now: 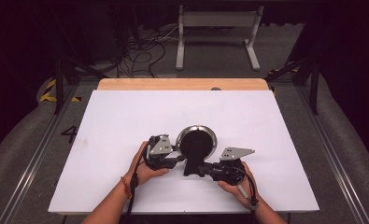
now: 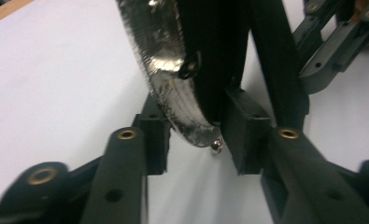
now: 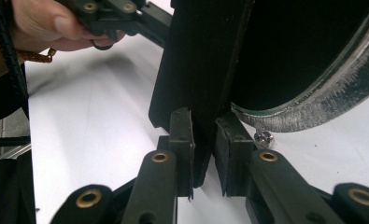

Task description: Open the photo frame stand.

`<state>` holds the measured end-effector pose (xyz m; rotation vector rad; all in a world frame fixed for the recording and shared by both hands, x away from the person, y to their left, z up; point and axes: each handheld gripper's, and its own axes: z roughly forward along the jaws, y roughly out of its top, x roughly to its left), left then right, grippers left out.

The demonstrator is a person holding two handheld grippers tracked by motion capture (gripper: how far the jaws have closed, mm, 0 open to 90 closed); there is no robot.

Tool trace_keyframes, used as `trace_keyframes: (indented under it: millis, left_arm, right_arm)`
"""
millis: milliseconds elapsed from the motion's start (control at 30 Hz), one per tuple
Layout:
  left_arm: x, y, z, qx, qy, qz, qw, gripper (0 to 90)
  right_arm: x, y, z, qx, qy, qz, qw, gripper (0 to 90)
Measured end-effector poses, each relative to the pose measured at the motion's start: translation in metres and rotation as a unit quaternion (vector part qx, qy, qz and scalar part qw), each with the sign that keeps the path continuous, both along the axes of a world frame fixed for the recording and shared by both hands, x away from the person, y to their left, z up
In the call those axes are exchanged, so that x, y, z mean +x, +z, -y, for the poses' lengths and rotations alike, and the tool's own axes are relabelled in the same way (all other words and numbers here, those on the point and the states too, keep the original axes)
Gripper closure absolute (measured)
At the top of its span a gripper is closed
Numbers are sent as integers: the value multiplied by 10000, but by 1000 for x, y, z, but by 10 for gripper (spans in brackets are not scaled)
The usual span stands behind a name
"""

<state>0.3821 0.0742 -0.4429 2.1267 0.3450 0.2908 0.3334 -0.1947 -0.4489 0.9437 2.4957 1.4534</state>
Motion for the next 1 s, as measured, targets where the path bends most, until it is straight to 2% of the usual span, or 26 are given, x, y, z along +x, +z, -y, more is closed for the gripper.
trace_keyframes:
  millis: [67, 367, 500, 567, 700, 900, 1000]
  left_arm:
    - [0, 1, 1, 23, 79, -4, 10000, 653]
    - [-1, 2, 4, 204, 332, 341, 9987, 639]
    - [2, 1, 4, 283, 680, 543, 9958, 665]
    - [6, -2, 2, 150, 730, 436, 9963, 693]
    - [5, -1, 3, 168, 724, 489, 9960, 683]
    - [8, -2, 3, 125, 801, 509, 9954, 670]
    - [7, -2, 4, 177, 819, 565, 9949, 667]
  right_arm:
    - [-1, 0, 0, -16, 3, 18, 10000, 786]
    - [-1, 2, -1, 21, 47, 1, 10000, 783]
    - [-1, 2, -3, -15, 86, 5, 10000, 778]
    - [0, -1, -6, -167, 40, 5, 9999, 781]
    - [1, -3, -7, -185, 49, -8, 9998, 793]
    - [2, -2, -3, -115, -26, 50, 9999, 817]
    - [3, -3, -2, -74, -100, -3, 9999, 769]
